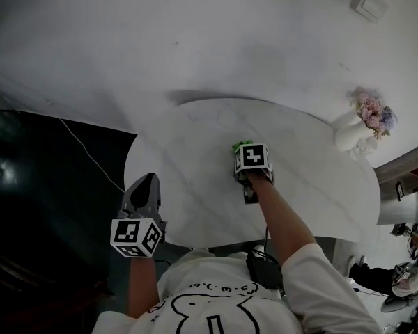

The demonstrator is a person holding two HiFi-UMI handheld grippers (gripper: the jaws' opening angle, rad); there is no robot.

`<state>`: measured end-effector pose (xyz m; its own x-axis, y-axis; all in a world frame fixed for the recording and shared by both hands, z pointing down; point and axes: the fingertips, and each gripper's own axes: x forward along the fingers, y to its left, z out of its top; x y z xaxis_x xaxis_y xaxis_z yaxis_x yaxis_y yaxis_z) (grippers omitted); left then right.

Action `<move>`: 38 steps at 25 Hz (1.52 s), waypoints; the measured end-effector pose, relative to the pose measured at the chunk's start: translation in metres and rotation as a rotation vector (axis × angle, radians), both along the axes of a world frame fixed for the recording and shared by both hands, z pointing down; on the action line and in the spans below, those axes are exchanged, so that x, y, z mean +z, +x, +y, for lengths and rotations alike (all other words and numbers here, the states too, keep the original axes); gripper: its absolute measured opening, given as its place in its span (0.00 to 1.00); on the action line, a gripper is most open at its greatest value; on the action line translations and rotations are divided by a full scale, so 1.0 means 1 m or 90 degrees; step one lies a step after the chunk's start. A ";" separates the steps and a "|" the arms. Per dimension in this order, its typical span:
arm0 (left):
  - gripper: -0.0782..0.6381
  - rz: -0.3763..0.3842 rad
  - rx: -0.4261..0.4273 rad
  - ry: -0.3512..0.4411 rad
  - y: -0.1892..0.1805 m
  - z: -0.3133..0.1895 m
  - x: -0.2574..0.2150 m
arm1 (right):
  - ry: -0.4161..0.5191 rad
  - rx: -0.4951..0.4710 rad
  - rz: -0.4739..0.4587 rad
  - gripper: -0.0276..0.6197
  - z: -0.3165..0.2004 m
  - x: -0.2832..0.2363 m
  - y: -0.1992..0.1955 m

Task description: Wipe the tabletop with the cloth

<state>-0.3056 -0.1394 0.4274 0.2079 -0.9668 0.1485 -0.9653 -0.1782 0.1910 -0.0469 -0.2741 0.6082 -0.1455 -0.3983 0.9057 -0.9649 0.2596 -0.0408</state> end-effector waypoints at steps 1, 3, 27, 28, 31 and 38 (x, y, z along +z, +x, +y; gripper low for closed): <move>0.14 0.001 -0.002 0.000 -0.002 0.001 0.001 | -0.001 0.000 -0.002 0.11 0.000 0.000 -0.004; 0.14 0.002 -0.007 -0.001 -0.005 0.003 0.002 | -0.005 -0.004 0.005 0.11 0.003 0.000 -0.010; 0.14 0.012 -0.070 -0.008 -0.047 0.021 0.012 | -0.014 -0.076 -0.054 0.11 0.009 0.000 -0.126; 0.14 0.012 -0.073 -0.008 -0.049 0.022 0.012 | -0.014 -0.079 -0.055 0.11 0.010 0.000 -0.132; 0.14 0.014 -0.084 -0.009 -0.057 0.026 0.013 | -0.015 -0.090 -0.053 0.11 0.011 0.000 -0.145; 0.14 0.019 -0.110 -0.011 -0.075 0.037 0.017 | -0.027 -0.112 -0.079 0.11 0.019 0.000 -0.183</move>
<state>-0.3807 -0.1019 0.4445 0.0436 -0.9858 0.1622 -0.9751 -0.0066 0.2218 -0.2303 -0.2548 0.6084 -0.3200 -0.3185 0.8923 -0.8920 0.4187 -0.1704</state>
